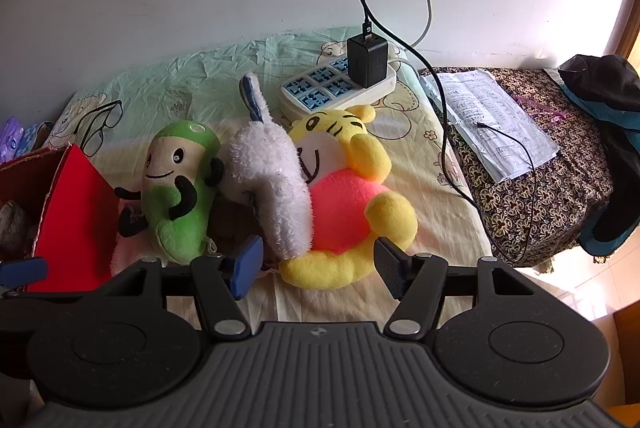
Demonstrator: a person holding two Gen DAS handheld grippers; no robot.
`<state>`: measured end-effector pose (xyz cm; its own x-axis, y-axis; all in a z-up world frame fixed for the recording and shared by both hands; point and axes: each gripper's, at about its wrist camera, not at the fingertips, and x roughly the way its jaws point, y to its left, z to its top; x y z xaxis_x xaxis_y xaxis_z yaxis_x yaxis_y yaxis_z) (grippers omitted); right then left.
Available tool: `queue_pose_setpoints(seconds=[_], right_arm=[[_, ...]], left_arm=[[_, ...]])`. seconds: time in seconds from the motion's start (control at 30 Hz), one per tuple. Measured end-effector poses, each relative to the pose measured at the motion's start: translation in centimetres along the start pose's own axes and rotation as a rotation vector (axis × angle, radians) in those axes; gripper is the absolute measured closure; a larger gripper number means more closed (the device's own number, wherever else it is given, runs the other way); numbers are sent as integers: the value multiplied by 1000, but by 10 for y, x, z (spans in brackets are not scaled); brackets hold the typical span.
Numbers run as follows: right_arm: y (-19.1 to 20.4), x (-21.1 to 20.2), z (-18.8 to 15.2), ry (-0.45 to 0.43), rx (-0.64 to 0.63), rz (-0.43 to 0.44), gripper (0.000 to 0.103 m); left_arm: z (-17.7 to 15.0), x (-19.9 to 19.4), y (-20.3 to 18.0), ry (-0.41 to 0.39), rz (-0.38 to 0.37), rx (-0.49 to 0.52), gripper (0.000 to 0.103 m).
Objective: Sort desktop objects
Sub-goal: 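Move the right tool toward the green-and-cream bean plush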
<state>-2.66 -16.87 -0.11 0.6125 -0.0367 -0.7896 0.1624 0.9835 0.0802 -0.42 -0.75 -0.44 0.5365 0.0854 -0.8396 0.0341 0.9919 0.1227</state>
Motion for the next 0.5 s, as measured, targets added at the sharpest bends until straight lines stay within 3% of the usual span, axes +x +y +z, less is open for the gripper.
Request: queue_pose_setpoints(seconds=[0.5], right_arm=[[-8,4,0,7,5,37,38]], left_arm=[[2,8,-2,4,-2,0,1]])
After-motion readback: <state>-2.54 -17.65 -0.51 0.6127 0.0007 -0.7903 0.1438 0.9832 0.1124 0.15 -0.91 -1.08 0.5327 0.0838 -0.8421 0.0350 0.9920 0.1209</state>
